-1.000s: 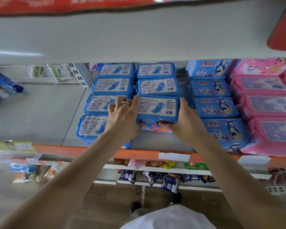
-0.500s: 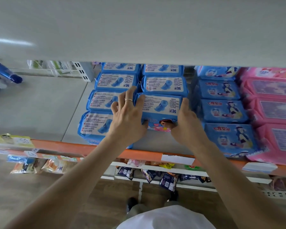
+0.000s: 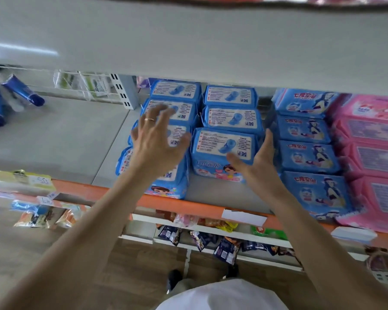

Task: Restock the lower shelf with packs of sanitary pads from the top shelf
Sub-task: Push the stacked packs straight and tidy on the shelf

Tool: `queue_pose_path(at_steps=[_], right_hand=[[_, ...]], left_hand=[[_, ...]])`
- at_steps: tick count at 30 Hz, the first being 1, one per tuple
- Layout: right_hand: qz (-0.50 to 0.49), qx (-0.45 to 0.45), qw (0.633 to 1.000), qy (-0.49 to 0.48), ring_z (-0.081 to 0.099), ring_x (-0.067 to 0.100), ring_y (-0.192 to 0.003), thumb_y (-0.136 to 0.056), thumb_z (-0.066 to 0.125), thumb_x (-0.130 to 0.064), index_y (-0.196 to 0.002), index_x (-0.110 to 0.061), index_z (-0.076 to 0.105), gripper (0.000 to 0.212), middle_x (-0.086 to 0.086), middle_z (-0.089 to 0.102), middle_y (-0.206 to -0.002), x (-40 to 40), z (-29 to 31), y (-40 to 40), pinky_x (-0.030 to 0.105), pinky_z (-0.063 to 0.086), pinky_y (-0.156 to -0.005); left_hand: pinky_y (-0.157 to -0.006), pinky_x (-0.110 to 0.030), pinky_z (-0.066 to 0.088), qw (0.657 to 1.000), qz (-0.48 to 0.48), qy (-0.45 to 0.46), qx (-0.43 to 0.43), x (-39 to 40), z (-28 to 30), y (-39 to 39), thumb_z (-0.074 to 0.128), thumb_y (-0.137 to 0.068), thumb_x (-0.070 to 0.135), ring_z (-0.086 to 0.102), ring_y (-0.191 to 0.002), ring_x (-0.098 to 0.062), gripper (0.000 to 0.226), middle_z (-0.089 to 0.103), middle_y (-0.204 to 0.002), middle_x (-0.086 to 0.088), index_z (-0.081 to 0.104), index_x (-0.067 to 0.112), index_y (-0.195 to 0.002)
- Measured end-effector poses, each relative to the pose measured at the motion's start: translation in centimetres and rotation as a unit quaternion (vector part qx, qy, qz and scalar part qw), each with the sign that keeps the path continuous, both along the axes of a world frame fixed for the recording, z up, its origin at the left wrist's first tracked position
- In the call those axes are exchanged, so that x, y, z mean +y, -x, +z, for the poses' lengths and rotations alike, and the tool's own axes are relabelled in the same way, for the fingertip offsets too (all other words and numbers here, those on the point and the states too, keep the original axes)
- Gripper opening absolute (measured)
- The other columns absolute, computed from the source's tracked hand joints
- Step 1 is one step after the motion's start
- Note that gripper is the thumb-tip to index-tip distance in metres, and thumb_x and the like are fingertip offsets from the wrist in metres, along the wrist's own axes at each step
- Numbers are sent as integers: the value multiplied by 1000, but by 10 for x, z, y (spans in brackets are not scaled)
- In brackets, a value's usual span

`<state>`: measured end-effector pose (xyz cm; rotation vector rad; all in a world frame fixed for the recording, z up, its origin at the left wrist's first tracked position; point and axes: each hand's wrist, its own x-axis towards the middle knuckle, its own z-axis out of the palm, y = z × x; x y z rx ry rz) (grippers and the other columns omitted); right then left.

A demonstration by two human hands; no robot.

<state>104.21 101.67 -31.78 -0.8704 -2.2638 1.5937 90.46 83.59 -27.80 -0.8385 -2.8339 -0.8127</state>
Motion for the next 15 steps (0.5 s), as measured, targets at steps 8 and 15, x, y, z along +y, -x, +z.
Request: queue_pose_path(at_steps=[8,15], right_hand=[[-118,58,976,174,67,21,-112,-98,56,-42,-159,-32,13,75,0,54,-144,12,1,24,47,59,-89],[-183,72,964,177,71,21,-102,-94,56,-36,-147,-27,43,55,4,67,-127,4,-6,32,40,61,-78]], left_hand=[[-105,-51,45,958,144,-40,-245,-44,-14,56,56,-90,60,54,-125,-31,73,45,-146,-9,33,25,-149],[-83,-36,50,971,93,-40,-215,-40,-20,56,44,-100,51,63,-92,-22,52,56,-112,3,36,28,-146]])
